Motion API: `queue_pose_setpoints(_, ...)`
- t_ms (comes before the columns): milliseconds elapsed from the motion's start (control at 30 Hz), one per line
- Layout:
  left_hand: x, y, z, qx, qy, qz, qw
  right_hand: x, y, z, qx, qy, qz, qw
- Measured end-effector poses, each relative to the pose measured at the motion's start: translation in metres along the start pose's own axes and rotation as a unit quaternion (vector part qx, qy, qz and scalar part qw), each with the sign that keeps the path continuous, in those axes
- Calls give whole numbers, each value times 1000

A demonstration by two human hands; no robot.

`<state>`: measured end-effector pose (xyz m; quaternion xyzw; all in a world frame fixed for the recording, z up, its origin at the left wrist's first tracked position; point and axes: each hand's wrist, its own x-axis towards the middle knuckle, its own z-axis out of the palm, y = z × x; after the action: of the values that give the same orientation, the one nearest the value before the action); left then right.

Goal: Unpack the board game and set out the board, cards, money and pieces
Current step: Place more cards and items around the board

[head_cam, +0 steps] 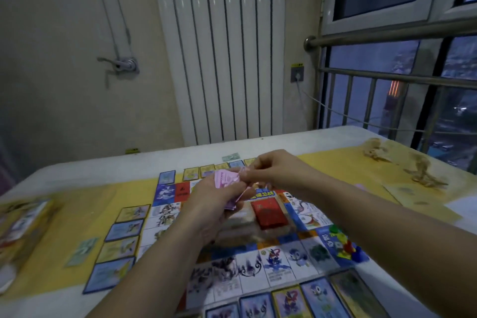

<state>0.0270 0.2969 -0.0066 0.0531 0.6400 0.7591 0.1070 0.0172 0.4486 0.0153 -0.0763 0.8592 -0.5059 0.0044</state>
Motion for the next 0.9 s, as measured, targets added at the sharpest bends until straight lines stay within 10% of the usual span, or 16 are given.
queue_pose_setpoints(333,11,13,-91,-73,118,38,990,86,2,55,35,89,9,995)
queue_pose_setpoints(600,34,28,-139,-328,136,-5,935,199,49,57,-58,241,46,968)
queue_pose_setpoints(900,43,26,-157,-374,150,-31,915,247,77,60,-249,255,154,922)
